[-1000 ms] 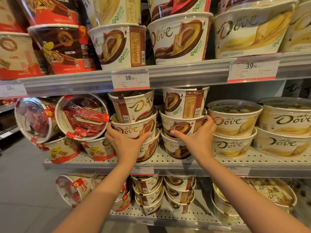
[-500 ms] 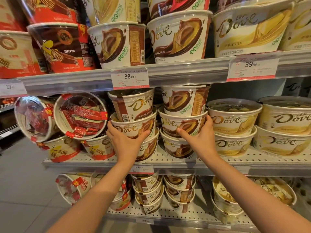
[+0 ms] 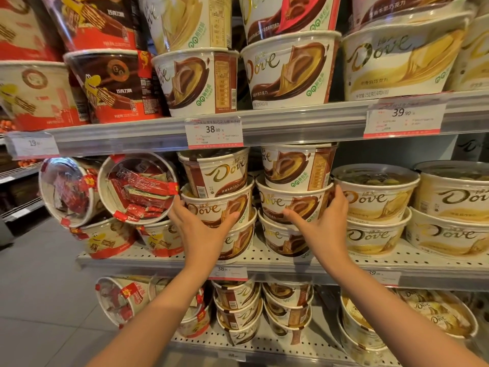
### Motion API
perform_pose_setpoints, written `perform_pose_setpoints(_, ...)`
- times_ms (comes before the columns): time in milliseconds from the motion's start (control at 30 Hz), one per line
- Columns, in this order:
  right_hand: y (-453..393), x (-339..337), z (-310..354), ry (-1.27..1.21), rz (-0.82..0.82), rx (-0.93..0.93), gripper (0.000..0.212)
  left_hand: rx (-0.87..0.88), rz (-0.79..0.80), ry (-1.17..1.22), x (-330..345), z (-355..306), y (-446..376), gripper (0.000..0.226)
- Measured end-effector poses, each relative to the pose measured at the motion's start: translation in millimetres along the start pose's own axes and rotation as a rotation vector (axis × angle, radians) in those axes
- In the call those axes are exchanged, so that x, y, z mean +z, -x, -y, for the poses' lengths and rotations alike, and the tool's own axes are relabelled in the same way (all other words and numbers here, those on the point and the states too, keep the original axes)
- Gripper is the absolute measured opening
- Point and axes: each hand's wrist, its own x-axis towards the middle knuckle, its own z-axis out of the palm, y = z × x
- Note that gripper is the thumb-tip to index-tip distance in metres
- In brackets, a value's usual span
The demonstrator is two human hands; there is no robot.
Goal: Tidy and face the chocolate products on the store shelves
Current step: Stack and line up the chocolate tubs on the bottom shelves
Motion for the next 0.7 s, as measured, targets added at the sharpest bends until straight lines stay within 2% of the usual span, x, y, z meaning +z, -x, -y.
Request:
perform_pose_setpoints(100,2.5,-10.2,16.5,-0.002,-0.118,-0.100,0.101,0.060,-0.072,0.008,-6.8,-11.1,-4.5,0.113)
perform_pose_setpoints(167,-5.0,-12.5,28.6,0.026,-0.159,-0.152,0.101,0.083,-0.130,-0.003,-9.5,-19.5,-15.1,0.110)
perform_pose_setpoints(233,-16.7,-10.7,39.7,0.069,-0.160,-0.135,0.109,0.084,-0.140,-0.036,-9.4,-26.8,-25.8,0.114)
perform_pose_setpoints(333,-30.5,-3.7,51.1,0.118,-0.138,-0.053,0.126,0.052,-0.071,-0.105,-6.6,-32.2,-35.0,0.127)
perform_pose_setpoints(433,-36.4,1.8,53.9,0.178,-0.129,0.009,0.130,0.027,-0.030,-0.125,-5.3,-32.2,-40.2,0.129)
perform_pose_setpoints(600,-42.6,-4.8,52.1,0.100,-0.109,0.057,0.125,0.057,-0.010,-0.113,-12.6,-30.8,-40.6,0.112)
perform_pose_setpoints(700,-43.8,-12.5,48.6,0.004,-0.043,0.096,0.113,0.093,0.015,-0.120,-21.0,-27.7,-42.7,0.097)
